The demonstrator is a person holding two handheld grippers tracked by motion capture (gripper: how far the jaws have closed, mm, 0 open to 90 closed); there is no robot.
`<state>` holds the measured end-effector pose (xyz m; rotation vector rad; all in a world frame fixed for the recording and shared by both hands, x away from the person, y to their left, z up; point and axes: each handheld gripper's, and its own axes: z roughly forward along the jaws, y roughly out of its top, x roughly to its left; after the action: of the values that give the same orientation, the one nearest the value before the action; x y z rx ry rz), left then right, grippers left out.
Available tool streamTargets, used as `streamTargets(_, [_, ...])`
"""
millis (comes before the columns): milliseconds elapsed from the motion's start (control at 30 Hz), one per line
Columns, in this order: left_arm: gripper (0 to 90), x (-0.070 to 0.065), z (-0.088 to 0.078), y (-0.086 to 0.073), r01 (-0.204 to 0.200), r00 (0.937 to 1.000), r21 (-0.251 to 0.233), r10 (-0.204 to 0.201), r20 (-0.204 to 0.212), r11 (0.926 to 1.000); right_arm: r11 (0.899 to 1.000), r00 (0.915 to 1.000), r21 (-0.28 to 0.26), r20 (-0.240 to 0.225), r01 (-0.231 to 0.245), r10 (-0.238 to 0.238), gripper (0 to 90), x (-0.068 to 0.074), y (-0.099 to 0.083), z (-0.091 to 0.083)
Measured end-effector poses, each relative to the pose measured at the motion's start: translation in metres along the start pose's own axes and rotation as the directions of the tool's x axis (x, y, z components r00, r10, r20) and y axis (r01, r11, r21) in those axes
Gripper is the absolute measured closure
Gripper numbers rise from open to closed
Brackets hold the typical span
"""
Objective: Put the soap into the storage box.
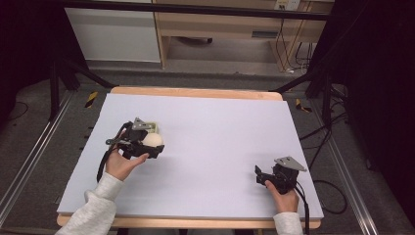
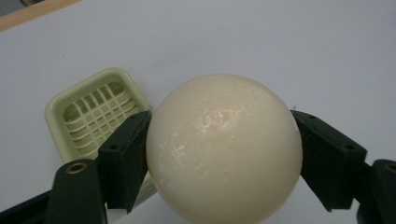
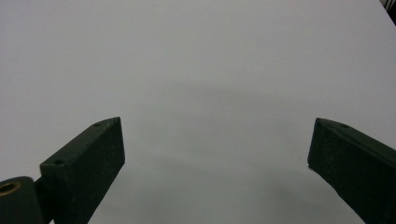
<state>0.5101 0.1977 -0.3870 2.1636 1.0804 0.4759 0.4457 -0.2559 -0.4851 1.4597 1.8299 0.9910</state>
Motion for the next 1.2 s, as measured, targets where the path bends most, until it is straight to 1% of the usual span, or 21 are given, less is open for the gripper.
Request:
streamTargets(33, [24.2, 0.004, 0.002, 0.000, 0.007, 1.0000, 0.004, -0.007, -0.007, 1.0000, 1.000, 1.0000, 0.000, 0.001, 0.000, 0.000, 4.2, 0.000, 0.000, 0.000])
streamTargets(200, [24.2, 0.009, 0.006, 0.000, 0.024, 0.9996, 0.005, -0.024, -0.015, 0.9997, 1.000, 1.0000, 0.001, 0.000, 0.002, -0.002, 4.2, 0.000, 0.000, 0.001])
streamTargets(233, [24.2, 0.011, 0.008, 0.000, 0.034, 0.9993, 0.006, -0.034, -0.017, 0.9994, 1.000, 1.0000, 0.002, 0.000, 0.003, -0.003, 4.2, 0.000, 0.000, 0.000])
streamTargets(333, [24.2, 0.014, 0.009, 0.001, 0.034, 0.9992, 0.010, -0.034, -0.022, 0.9994, 1.000, 1.0000, 0.001, 0.001, 0.001, -0.001, 4.2, 0.000, 0.000, 0.000])
streamTargets(367, [24.2, 0.016, 0.011, 0.001, 0.045, 0.9987, 0.004, -0.045, -0.024, 0.9990, 1.000, 1.0000, 0.002, 0.000, 0.001, -0.001, 4.2, 0.000, 0.000, 0.000])
streamTargets(467, [24.2, 0.018, 0.013, 0.001, 0.052, 0.9983, 0.004, -0.051, -0.027, 0.9987, 1.000, 1.0000, 0.002, -0.001, 0.002, -0.002, 4.2, 0.000, 0.000, 0.001])
streamTargets(500, [24.2, 0.021, 0.015, 0.002, 0.054, 0.9981, 0.008, -0.054, -0.031, 0.9985, 1.000, 1.0000, 0.001, -0.001, 0.003, -0.003, 4.2, 0.000, 0.000, 0.000])
streamTargets(533, [24.2, 0.022, 0.016, 0.002, 0.063, 0.9975, 0.004, -0.063, -0.033, 0.9980, 1.000, 1.0000, 0.001, -0.001, 0.002, -0.002, 4.2, 0.000, 0.000, 0.000])
streamTargets(733, [24.2, 0.029, 0.018, 0.002, 0.073, 0.9964, 0.004, -0.073, -0.043, 0.9973, 1.000, 1.0000, 0.002, -0.001, 0.003, -0.003, 4.2, 0.000, 0.000, 0.001])
streamTargets(767, [24.2, 0.031, 0.018, 0.002, 0.086, 0.9952, -0.004, -0.086, -0.046, 0.9963, 1.000, 1.0000, 0.002, 0.000, 0.002, -0.002, 4.2, 0.000, 0.000, 0.000])
streamTargets(900, [24.2, 0.036, 0.019, 0.001, 0.089, 0.9946, -0.003, -0.089, -0.054, 0.9960, 1.000, 1.0000, 0.003, 0.000, 0.005, -0.005, 4.2, 0.000, 0.000, 0.001])
streamTargets(933, [24.2, 0.036, 0.020, 0.001, 0.098, 0.9937, -0.008, -0.098, -0.055, 0.9952, 1.000, 1.0000, 0.003, 0.000, 0.004, -0.004, 4.2, 0.000, 0.000, 0.001])
streamTargets(967, [24.2, 0.037, 0.021, 0.001, 0.093, 0.9940, -0.004, -0.094, -0.057, 0.9956, 1.000, 1.0000, 0.003, 0.001, 0.003, -0.003, 4.2, 0.000, 0.000, 0.001])
streamTargets(1133, [24.2, 0.042, 0.024, 0.001, 0.113, 0.9916, -0.009, -0.113, -0.062, 0.9936, 1.000, 1.0000, 0.004, 0.000, 0.004, -0.004, 4.2, 0.000, 0.000, 0.001])
streamTargets(1200, [24.2, 0.043, 0.024, 0.001, 0.112, 0.9918, -0.005, -0.112, -0.062, 0.9937, 1.000, 1.0000, 0.004, -0.001, 0.005, -0.005, 4.2, 0.000, 0.000, 0.001])
